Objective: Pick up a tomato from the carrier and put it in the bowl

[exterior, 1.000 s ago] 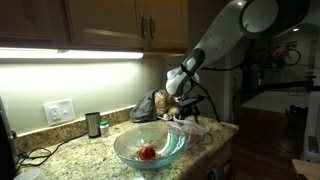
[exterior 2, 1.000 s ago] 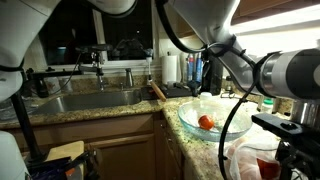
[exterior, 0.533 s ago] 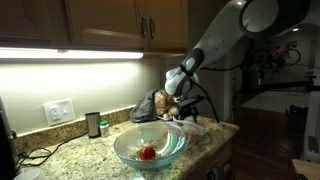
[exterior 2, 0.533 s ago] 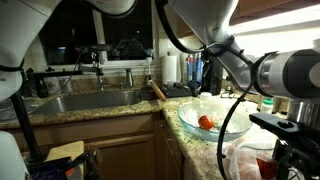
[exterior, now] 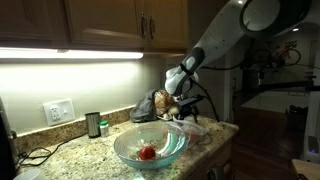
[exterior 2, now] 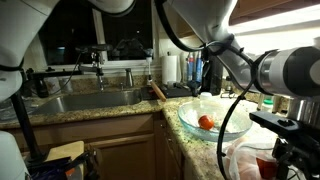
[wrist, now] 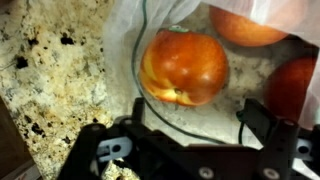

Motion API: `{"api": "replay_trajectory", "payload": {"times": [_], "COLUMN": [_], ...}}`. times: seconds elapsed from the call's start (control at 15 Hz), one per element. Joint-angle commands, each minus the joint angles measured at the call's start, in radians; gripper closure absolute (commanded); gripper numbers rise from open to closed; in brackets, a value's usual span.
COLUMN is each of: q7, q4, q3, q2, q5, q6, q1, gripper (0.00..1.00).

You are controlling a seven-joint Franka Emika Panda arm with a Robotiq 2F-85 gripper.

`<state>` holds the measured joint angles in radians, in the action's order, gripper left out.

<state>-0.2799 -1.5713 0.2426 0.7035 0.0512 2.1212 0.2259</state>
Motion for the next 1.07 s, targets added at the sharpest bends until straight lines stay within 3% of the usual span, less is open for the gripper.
{"api": "replay_trajectory", "payload": {"times": [0.0,1.0], "q7": [0.012,0.028], "q4": [-0.076,-0.134], "q3": [0.004,0.001], "q2": [-0.073,-0.088], "q5": [-0.001,-0.007], "q6": [-0.024,-0.043], "q1": [-0.007,0.004], "gripper": [0.00,0.00]}}
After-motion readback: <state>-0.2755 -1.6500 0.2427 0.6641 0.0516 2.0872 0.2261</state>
